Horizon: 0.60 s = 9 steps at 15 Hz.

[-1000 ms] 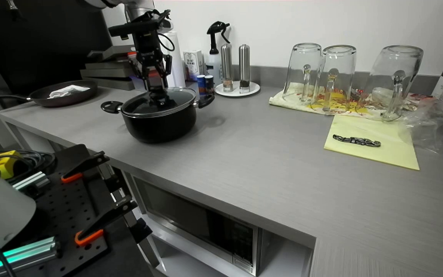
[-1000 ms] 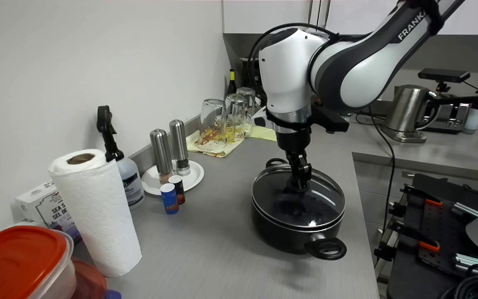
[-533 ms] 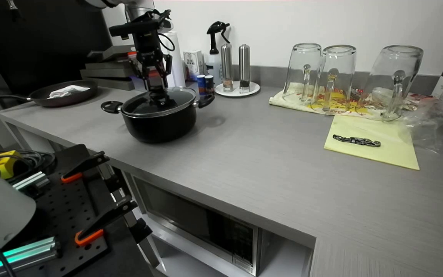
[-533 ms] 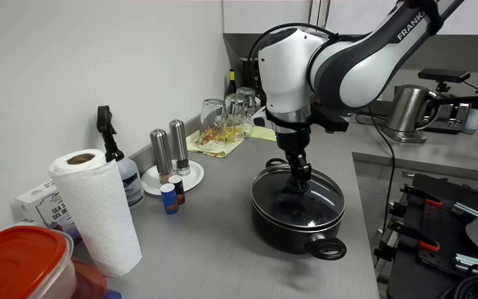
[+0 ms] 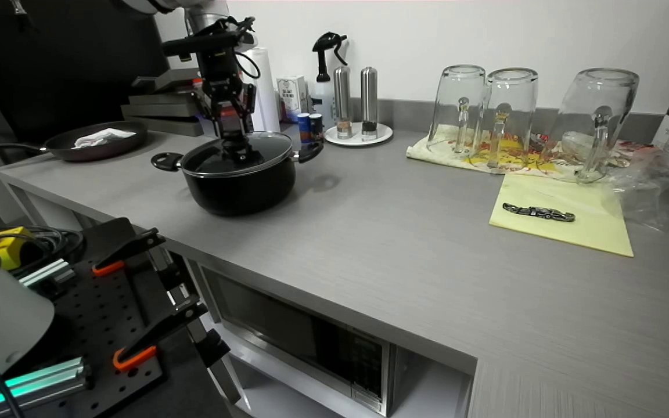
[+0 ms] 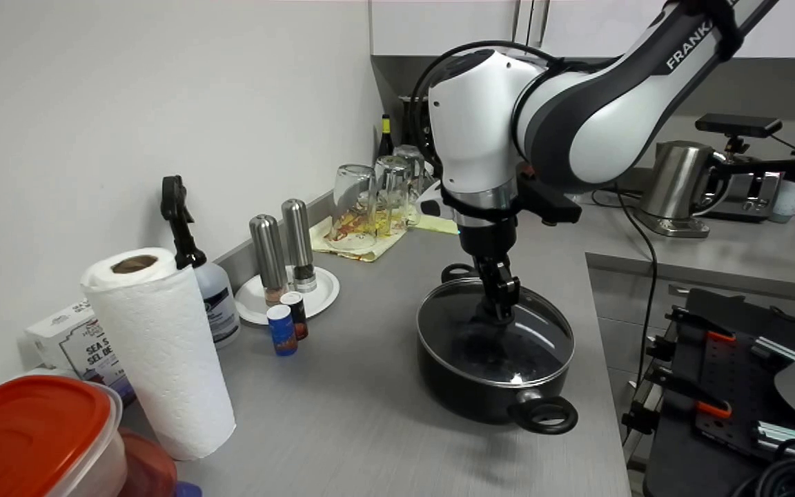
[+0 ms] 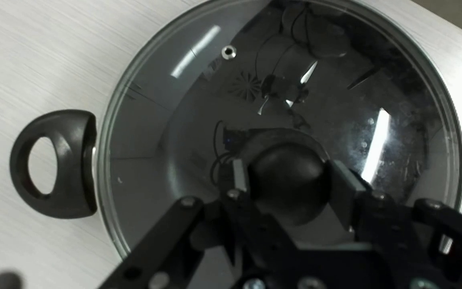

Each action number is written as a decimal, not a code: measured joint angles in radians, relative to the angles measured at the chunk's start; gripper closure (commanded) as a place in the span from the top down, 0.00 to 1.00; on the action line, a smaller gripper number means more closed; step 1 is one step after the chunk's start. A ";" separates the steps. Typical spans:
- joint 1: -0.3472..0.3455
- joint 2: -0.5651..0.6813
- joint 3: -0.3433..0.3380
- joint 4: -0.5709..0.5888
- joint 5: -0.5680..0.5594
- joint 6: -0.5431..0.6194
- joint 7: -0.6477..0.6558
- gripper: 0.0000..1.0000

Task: Put the lid on the black pot

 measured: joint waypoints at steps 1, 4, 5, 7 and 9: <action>0.000 0.000 0.000 0.000 0.000 0.000 -0.001 0.25; 0.000 0.000 0.000 0.000 0.000 0.000 -0.002 0.25; 0.000 0.000 0.000 0.000 0.000 0.000 -0.002 0.75; 0.000 0.000 0.000 0.000 0.000 0.000 -0.002 0.81; 0.000 0.001 0.000 0.001 0.000 0.000 -0.002 0.95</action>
